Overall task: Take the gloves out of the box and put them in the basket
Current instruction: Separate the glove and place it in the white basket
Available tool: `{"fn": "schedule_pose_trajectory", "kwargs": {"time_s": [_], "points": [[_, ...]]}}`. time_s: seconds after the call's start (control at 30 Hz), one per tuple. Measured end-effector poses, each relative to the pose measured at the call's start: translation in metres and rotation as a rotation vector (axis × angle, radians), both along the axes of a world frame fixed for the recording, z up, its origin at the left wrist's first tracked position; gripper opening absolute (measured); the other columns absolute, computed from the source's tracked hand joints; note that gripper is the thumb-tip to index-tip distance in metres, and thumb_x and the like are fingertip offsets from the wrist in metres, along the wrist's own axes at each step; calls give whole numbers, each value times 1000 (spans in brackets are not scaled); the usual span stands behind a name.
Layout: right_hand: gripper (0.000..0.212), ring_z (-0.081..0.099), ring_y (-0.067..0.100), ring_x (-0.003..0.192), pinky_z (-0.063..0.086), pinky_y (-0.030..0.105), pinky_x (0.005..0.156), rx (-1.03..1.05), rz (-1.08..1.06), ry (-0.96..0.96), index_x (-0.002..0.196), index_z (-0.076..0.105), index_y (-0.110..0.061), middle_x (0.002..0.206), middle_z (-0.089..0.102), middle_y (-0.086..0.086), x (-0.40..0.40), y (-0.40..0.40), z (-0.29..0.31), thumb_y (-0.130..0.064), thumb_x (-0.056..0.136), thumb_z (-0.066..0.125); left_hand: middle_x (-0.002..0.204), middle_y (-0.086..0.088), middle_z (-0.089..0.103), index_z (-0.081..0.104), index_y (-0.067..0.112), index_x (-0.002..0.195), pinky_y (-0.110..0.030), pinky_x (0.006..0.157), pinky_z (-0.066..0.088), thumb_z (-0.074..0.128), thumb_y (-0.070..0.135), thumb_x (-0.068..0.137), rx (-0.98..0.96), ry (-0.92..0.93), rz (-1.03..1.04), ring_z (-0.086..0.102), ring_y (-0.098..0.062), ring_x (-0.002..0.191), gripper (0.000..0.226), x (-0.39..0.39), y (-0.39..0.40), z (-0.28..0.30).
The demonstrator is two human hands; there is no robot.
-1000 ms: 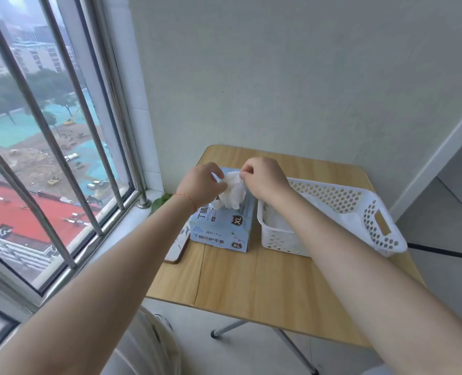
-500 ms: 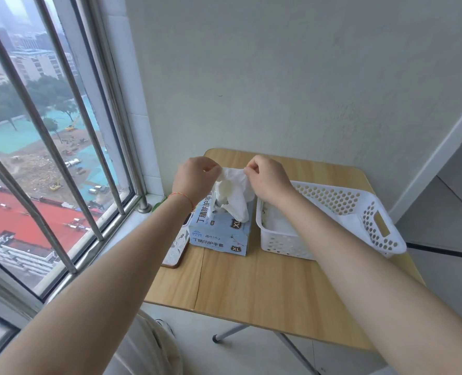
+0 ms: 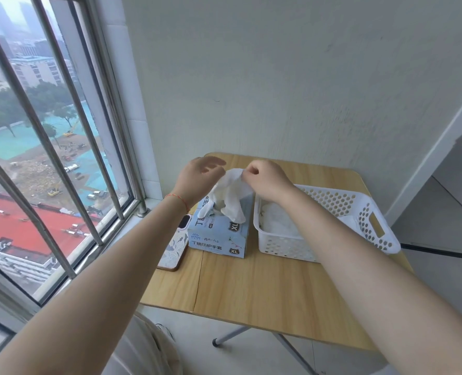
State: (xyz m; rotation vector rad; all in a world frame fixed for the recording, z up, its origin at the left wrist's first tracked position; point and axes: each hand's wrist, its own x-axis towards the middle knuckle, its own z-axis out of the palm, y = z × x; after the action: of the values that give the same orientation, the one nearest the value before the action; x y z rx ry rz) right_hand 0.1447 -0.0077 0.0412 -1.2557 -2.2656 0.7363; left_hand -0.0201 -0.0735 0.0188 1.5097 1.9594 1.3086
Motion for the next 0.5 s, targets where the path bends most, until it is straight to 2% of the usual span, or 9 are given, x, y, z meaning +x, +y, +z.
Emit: {"fn": "schedule_pose_trajectory", "kwargs": {"time_s": [0.07,0.13,0.23,0.3,0.37,0.43,0.5], "points": [[26,48,15,72,34,23,58,35,1,74,87,56,-10,78,52,-4,-5,1,10,-30,100,46,104,15,61,69,29,108,-13,79,40,69,29,87,49,-10,-88,55,-3,97,21,5,-3,5],[29,46,16,72,33,24,58,82,-8,139,86,53,-9,76,49,-3,-11,2,21,-33,100,46,96,20,61,66,30,102,-15,80,44,72,27,86,54,42,-89,57,-2,91,18,9,-3,8],[30,44,12,64,34,24,56,44,15,226,80,46,-15,72,46,-5,-13,0,29,-39,94,59,85,9,70,72,21,90,-25,74,49,65,21,87,60,33,70,65,-12,84,8,9,2,12],[30,48,11,65,37,24,56,-25,60,186,86,49,-16,77,51,-4,-8,-3,30,-36,85,70,78,9,70,71,22,86,-26,70,47,60,19,89,90,-34,126,65,-12,77,12,7,3,16],[25,54,13,73,41,25,58,-94,102,79,93,56,-16,86,57,-3,-3,-6,26,-27,80,74,74,9,70,68,25,81,-31,69,52,58,18,89,117,-102,137,66,-15,75,15,7,0,21],[13,57,13,78,42,23,60,-110,104,43,92,62,-19,87,60,-6,1,-7,22,-19,82,70,77,7,72,68,26,81,-34,76,54,57,17,88,118,-135,116,68,-18,81,15,8,-2,24],[4,56,11,77,41,21,61,-82,75,106,89,65,-19,81,58,-10,3,-7,21,-17,87,65,88,4,73,70,23,90,-31,80,54,61,17,86,65,-163,0,68,-16,88,12,12,-5,27]]}}
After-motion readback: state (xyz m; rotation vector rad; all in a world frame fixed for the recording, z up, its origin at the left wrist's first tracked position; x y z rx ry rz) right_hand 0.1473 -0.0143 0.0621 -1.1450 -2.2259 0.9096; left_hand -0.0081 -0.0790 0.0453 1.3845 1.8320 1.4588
